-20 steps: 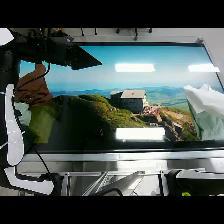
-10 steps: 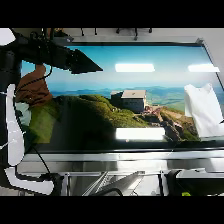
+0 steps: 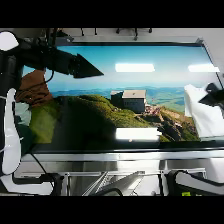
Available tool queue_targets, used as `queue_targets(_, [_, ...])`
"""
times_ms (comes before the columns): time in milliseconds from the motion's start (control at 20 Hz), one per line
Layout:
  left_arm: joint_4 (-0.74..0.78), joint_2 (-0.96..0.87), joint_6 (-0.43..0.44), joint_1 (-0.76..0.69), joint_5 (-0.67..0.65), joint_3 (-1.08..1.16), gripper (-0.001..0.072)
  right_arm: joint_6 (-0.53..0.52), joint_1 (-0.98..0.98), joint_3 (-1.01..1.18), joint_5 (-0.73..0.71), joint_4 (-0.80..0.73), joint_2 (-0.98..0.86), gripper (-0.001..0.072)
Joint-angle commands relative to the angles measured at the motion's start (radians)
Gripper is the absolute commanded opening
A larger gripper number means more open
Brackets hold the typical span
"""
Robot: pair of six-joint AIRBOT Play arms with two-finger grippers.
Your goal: Fold the shirts.
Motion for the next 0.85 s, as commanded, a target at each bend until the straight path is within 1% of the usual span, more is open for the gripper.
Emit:
queue_targets(0, [0.193, 0.193, 0.019, -0.055, 0.101, -0.364, 0.0011, -0.043, 0.307, -0.302, -0.159, 0.025, 0.191, 0.0022])
queue_targets(100, [0.266, 0.350, 0.015, -0.101, 0.207, -0.643, 0.0011, -0.042, 0.456, -0.486, -0.247, 0.025, 0.287, 0.0022])
queue_targets(200, [0.271, 0.481, 0.001, -0.130, 0.304, -0.862, 0.0011, -0.042, 0.539, -0.584, -0.301, 0.025, 0.336, 0.0022])
queue_targets(250, [0.270, 0.531, -0.013, -0.131, 0.327, -0.940, 0.0012, -0.043, 0.560, -0.600, -0.310, 0.025, 0.343, 0.0022])
queue_targets(500, [0.271, 0.686, -0.020, -0.130, 0.416, -1.133, 0.0013, -0.036, 0.570, -0.605, -0.302, 0.025, 0.341, 0.0023])
queue_targets(600, [0.270, 0.734, -0.022, -0.130, 0.453, -1.176, 0.0012, -0.036, 0.570, -0.605, -0.301, 0.025, 0.341, 0.0022])
queue_targets(800, [0.269, 0.813, -0.039, -0.130, 0.483, -1.220, 0.0013, -0.036, 0.570, -0.605, -0.301, 0.025, 0.341, 0.0023])
